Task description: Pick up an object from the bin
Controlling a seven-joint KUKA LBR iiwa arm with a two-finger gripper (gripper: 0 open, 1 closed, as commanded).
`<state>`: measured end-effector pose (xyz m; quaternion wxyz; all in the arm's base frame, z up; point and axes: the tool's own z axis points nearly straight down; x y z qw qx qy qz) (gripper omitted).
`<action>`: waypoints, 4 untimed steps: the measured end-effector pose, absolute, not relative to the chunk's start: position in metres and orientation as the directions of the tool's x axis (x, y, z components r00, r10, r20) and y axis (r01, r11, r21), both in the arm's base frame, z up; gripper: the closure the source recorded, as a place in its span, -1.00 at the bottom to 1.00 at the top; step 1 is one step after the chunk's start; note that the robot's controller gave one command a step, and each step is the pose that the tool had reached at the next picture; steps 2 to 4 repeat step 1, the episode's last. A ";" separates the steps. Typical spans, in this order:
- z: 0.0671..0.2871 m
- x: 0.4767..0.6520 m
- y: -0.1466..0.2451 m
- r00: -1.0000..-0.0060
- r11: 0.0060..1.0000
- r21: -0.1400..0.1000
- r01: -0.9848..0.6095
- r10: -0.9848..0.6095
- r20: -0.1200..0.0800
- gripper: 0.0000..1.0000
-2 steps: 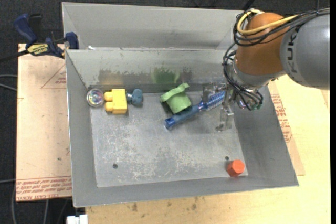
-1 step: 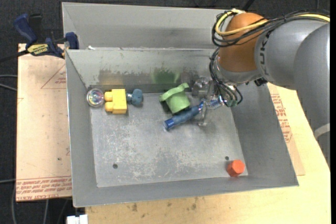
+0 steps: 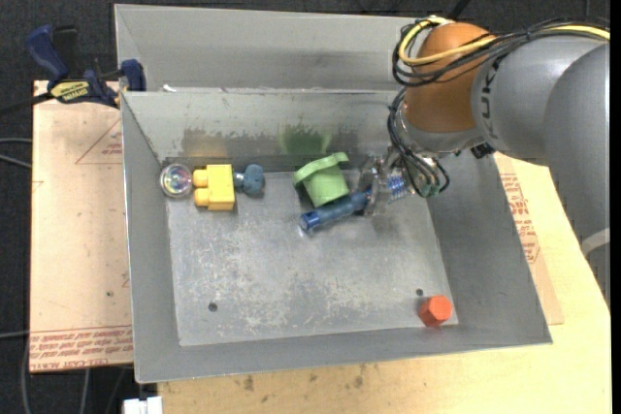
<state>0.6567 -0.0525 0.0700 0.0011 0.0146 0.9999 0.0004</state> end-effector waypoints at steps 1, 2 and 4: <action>0.237 0.640 -0.050 -0.998 0.998 -0.001 -0.059 -0.059 -0.011 1.00; 0.237 0.640 -0.050 -0.998 0.998 -0.001 -0.059 -0.059 -0.011 1.00; 0.237 0.640 -0.050 -0.998 0.998 -0.001 -0.059 -0.059 -0.011 1.00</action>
Offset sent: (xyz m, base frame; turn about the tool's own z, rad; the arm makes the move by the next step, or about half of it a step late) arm -0.0190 0.0013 0.1625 -0.0895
